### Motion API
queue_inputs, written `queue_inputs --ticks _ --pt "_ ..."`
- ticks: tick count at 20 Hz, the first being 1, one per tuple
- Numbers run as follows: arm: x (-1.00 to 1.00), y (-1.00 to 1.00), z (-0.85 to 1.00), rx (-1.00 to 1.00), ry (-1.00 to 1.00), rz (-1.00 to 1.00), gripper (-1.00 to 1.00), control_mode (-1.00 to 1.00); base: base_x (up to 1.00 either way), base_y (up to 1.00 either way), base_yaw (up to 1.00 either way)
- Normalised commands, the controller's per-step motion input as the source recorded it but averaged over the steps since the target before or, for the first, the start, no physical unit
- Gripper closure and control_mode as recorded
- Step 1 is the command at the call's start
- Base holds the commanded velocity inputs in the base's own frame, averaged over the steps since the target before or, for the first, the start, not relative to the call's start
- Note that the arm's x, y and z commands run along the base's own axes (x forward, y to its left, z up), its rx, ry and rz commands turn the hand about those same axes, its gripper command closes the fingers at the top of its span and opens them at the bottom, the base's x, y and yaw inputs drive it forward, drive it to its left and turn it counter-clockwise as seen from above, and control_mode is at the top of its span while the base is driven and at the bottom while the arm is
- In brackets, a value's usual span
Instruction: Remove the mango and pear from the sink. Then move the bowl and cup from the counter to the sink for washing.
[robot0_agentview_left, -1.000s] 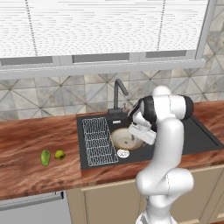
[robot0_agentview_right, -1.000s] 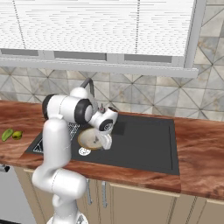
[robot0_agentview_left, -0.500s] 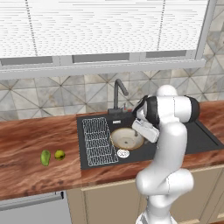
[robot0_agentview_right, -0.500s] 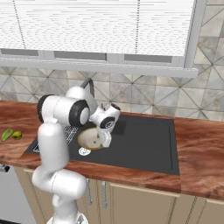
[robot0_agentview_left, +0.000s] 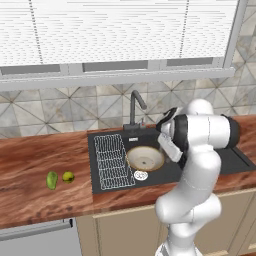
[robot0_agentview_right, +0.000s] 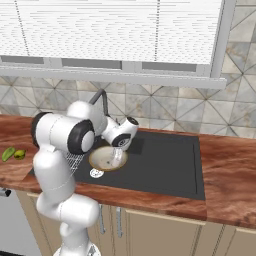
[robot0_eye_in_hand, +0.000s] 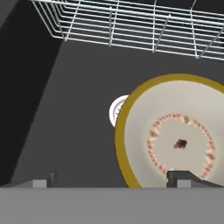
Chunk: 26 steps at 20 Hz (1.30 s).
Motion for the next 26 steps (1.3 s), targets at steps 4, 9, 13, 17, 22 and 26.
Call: queue_inputs --ticks 4,9,13,17,22,26 --pt "-0.2 -0.01 0.33 0.0 0.12 -0.42 -1.0 -1.0 0.0 0.0 0.0" --pt "-0.16 0.0 0.38 0.0 0.23 -0.44 -1.0 -1.0 0.0 0.0 0.0" --pt "-0.18 0.0 0.39 0.0 0.21 -0.45 -1.0 -1.0 0.0 0.0 0.0" --pt "-0.25 -0.03 0.35 0.0 0.08 -0.45 -1.0 -1.0 0.0 0.0 0.0" --pt "-0.32 -0.03 0.23 0.0 0.02 -0.51 -1.0 -1.0 0.0 0.0 0.0" --pt "-0.26 0.0 0.26 0.0 0.05 -0.55 -1.0 -1.0 0.0 0.0 0.0"
